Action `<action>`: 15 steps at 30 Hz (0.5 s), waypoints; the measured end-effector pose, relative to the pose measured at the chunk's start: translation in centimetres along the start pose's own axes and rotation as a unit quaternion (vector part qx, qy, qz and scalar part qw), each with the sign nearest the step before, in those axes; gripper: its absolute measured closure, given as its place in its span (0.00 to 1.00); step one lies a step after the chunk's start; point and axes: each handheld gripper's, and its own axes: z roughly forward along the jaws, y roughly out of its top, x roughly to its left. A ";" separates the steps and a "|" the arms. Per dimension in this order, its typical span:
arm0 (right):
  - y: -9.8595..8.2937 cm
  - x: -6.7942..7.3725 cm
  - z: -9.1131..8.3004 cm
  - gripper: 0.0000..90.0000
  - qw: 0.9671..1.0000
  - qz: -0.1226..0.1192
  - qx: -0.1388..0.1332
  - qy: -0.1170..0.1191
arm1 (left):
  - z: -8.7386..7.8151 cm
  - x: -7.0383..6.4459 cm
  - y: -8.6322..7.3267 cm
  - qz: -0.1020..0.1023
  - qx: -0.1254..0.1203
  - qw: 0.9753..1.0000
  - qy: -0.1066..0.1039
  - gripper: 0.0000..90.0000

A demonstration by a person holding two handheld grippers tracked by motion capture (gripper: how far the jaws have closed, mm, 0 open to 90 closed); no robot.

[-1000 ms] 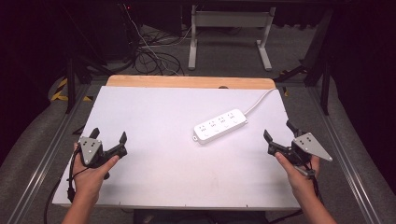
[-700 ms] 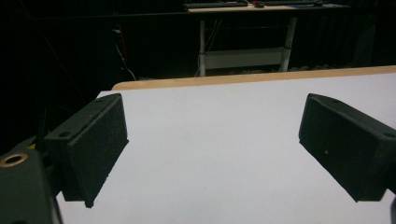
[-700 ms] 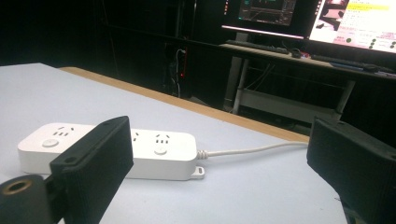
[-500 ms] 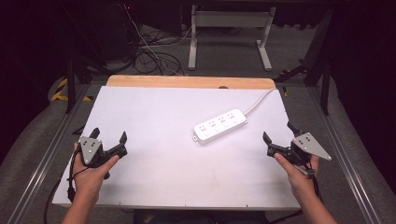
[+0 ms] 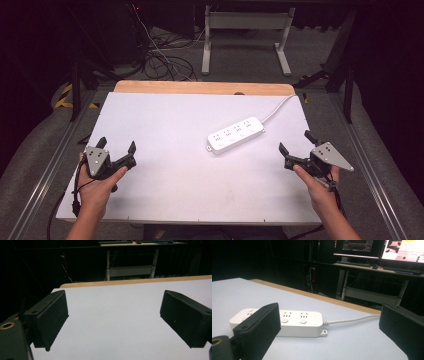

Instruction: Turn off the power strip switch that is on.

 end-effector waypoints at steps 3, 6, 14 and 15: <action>0.0 0.0 0.0 0.05 1.000 -0.001 -0.001 0.003 | 0.0 0.0 0.0 0.001 -0.001 1.000 0.000 0.10; 0.0 0.0 0.0 0.05 1.000 0.002 -0.001 0.004 | -0.2 0.1 0.0 0.002 0.001 1.000 0.001 0.10; 0.1 0.3 0.1 0.05 1.000 -0.007 0.001 0.009 | -0.2 0.2 0.0 0.001 0.000 1.000 0.001 0.10; 0.0 0.3 0.1 0.05 1.000 -0.008 0.001 0.010 | -0.2 0.1 0.0 0.001 -0.001 1.000 0.002 0.10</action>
